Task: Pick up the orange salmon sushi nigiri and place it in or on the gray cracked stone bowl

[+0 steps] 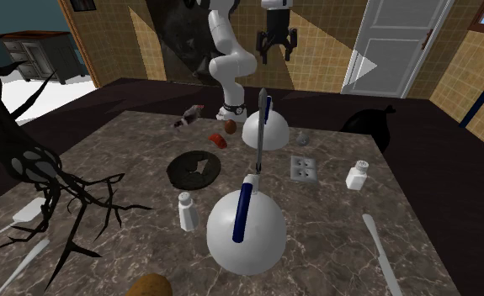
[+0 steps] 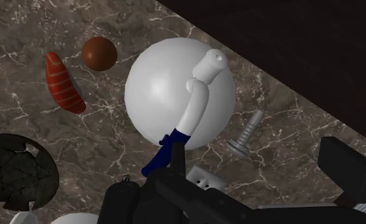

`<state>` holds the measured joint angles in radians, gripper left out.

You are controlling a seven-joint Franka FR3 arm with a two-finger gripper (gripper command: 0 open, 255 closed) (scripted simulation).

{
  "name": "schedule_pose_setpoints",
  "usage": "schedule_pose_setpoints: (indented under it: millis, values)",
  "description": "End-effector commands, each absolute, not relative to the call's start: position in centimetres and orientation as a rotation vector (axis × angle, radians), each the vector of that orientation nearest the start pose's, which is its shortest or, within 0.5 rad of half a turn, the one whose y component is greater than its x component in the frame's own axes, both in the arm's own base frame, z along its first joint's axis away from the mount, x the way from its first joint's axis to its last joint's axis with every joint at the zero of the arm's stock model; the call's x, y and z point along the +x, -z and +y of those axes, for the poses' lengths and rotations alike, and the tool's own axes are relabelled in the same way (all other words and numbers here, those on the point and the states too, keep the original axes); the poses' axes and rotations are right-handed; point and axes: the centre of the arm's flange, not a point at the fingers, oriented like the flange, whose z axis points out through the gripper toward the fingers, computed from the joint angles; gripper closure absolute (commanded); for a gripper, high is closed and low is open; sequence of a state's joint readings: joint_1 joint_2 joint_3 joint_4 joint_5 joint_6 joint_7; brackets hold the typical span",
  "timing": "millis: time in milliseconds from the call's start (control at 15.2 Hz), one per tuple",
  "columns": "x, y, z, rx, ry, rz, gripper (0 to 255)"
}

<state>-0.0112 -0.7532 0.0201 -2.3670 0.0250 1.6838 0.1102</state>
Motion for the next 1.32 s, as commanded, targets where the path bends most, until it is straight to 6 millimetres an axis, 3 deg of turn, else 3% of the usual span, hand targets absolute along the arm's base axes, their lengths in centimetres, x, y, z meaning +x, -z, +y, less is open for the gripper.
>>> schedule_pose_setpoints:
  millis: [0,660,1254]
  values:
    - [32.7,-58.5,0.7,-3.120,0.108,0.169,0]
    - [30.4,-49.8,-9.4,-3.102,0.159,-0.013,0]
    - [29.7,-41.7,-18.6,-3.076,0.205,-0.174,0]
